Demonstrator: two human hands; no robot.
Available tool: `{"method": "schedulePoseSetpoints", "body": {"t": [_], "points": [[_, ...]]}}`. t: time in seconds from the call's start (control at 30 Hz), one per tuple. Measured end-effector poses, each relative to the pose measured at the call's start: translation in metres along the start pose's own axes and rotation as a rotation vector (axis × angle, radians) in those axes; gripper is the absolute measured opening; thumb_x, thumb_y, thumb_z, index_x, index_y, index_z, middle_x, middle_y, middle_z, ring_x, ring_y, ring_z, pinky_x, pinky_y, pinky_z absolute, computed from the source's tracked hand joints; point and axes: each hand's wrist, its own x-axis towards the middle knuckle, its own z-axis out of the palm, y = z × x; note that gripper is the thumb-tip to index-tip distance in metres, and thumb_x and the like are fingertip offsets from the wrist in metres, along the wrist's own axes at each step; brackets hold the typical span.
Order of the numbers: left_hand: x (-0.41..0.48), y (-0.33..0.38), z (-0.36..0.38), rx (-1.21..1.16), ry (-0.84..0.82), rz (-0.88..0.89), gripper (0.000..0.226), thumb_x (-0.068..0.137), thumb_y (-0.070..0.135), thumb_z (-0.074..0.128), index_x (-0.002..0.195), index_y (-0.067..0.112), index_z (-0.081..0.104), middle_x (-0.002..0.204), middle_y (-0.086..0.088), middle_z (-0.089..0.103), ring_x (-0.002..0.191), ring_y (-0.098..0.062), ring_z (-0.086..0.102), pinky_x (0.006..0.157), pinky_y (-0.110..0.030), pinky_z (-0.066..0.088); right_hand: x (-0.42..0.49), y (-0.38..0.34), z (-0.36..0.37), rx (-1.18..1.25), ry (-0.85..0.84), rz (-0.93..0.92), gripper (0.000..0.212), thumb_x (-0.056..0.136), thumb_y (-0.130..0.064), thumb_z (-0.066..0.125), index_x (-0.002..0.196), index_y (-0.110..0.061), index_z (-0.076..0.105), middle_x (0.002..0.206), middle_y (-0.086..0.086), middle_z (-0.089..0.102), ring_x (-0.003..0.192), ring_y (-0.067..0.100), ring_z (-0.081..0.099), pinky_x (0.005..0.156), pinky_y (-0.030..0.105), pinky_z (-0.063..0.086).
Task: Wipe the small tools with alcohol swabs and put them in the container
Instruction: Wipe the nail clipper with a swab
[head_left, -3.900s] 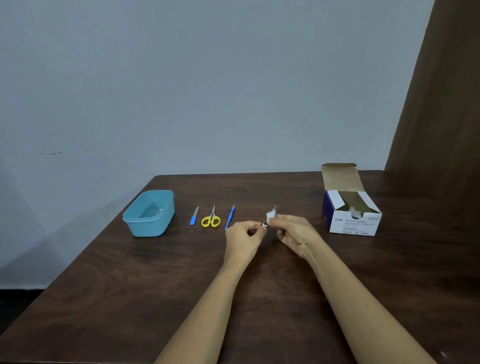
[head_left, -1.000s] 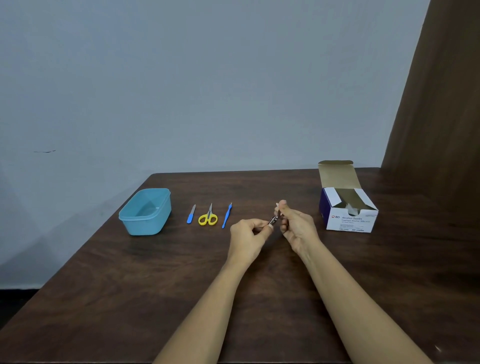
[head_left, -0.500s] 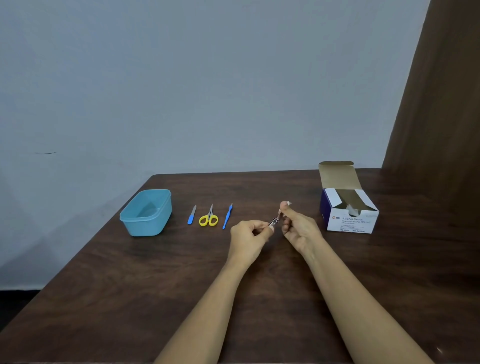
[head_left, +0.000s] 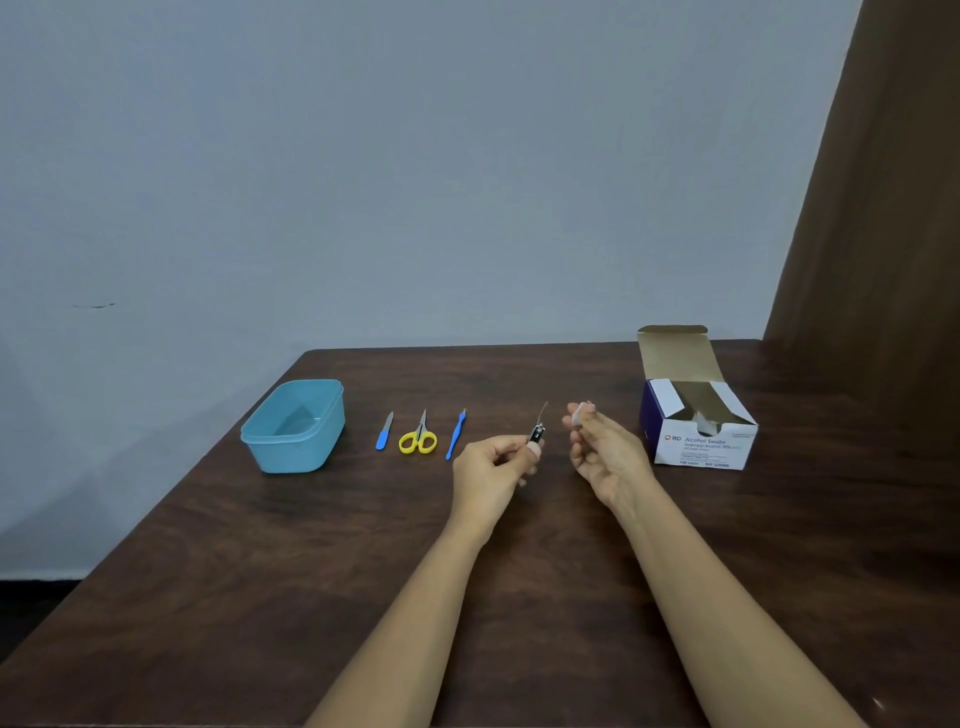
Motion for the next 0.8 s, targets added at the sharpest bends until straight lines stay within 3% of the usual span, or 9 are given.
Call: {"method": "schedulePoseSetpoints", "body": {"t": [0.17,0.37,0.57,0.8], "points": [[-0.001,0.003,-0.002,-0.168,0.032,-0.063,0.015,0.087,0.008,0.068,0.101,0.004,0.072,0.074,-0.005,0.068,0.06,-0.004,0.059,0.057,-0.015,0.049,-0.005,0.006,0.004,-0.284,-0.029,-0.069,0.01,0.083,-0.004,0.068,0.092,-0.007,0.071,0.081,0.006,0.07,0.066,0.008,0.059,0.061,0.02,0.048],[-0.002,0.007,-0.004,-0.211,0.073,-0.102,0.009,0.084,0.008,0.071,0.093,0.009,0.069,0.073,-0.006,0.071,0.055,-0.007,0.059,0.056,-0.015,0.05,-0.009,0.01,0.008,-0.614,0.014,-0.277,0.011,0.082,-0.008,0.063,0.086,-0.011,0.073,0.072,-0.001,0.07,0.062,0.007,0.06,0.056,0.018,0.046],[-0.001,0.007,-0.004,-0.23,0.079,-0.153,0.013,0.082,0.01,0.074,0.094,0.008,0.07,0.076,-0.006,0.072,0.058,-0.009,0.06,0.06,-0.018,0.053,-0.013,0.014,0.009,-0.694,0.007,-0.365,0.012,0.081,-0.01,0.065,0.082,-0.015,0.076,0.084,-0.003,0.072,0.076,0.01,0.065,0.06,0.019,0.049],[0.0,0.01,-0.002,-0.464,0.056,-0.268,0.013,0.085,-0.003,0.066,0.097,0.001,0.069,0.081,-0.01,0.072,0.074,-0.013,0.068,0.07,-0.02,0.057,-0.014,0.012,0.009,-0.791,0.075,-0.401,0.008,0.079,-0.012,0.074,0.086,-0.014,0.071,0.071,-0.002,0.069,0.064,0.007,0.067,0.058,0.017,0.052]]}}
